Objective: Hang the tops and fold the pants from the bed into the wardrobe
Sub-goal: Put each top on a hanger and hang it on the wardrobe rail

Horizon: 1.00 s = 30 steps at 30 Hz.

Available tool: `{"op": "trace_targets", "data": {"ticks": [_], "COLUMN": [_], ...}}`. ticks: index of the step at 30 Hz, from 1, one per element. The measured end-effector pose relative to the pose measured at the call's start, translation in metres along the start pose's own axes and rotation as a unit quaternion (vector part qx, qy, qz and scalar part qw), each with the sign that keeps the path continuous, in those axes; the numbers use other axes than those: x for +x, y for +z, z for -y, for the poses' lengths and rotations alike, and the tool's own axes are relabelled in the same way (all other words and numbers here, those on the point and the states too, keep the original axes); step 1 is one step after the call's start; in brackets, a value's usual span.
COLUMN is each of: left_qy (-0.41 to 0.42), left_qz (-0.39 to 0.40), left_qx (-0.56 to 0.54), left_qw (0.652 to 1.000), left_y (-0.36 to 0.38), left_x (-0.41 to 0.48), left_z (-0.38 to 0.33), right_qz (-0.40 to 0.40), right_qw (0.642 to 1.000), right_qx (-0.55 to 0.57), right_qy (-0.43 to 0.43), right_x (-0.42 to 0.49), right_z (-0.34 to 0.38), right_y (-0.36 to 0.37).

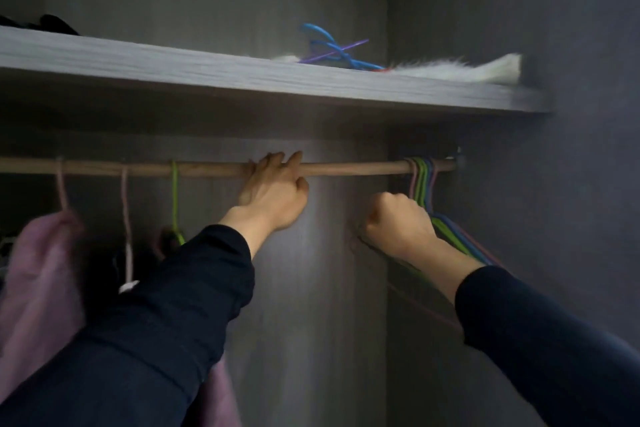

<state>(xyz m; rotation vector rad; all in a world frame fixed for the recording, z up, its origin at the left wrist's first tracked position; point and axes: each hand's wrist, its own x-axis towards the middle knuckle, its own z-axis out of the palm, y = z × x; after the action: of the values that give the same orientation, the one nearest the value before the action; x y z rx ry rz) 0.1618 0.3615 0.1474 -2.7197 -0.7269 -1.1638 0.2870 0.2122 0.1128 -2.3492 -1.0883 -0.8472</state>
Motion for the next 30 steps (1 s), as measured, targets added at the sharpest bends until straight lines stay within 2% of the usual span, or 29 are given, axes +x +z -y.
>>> {"op": "trace_targets", "data": {"ticks": [4,7,10,14,17,21,26,30], "left_qy": [0.02,0.016,0.024,0.014,0.014,0.002,-0.007,-0.041], "left_qz": [-0.009,-0.067,-0.113,-0.122,-0.124,-0.12,-0.097,-0.067], "left_qx": [0.023,0.03,0.017,0.025,0.03,0.025,0.028,-0.007], "left_qw": [0.999,0.997,0.993,0.992,0.992,0.992,0.995,0.997], "left_y": [0.031,0.043,0.052,0.052,0.051,0.051,0.047,0.047], "left_x": [0.005,0.006,0.003,0.005,0.005,0.004,0.003,-0.001], "left_z": [-0.02,-0.022,-0.022,-0.024,-0.022,-0.024,-0.028,-0.037], "right_qz": [-0.015,-0.005,0.018,0.031,0.04,0.023,0.01,-0.016], "right_qw": [0.992,0.977,0.966,0.962,0.98,1.0,0.987,0.974], "right_qx": [-0.125,-0.207,-0.248,-0.26,-0.183,-0.008,0.156,0.226], "right_qy": [-0.028,-0.052,-0.072,-0.082,-0.063,-0.002,0.017,0.026], "right_x": [-0.005,-0.007,-0.008,-0.004,-0.001,0.002,0.006,-0.02], "right_z": [-0.058,-0.081,-0.086,-0.085,-0.08,-0.07,-0.066,-0.069], "right_y": [-0.006,0.004,0.015,0.02,0.007,-0.013,-0.013,-0.001]}}
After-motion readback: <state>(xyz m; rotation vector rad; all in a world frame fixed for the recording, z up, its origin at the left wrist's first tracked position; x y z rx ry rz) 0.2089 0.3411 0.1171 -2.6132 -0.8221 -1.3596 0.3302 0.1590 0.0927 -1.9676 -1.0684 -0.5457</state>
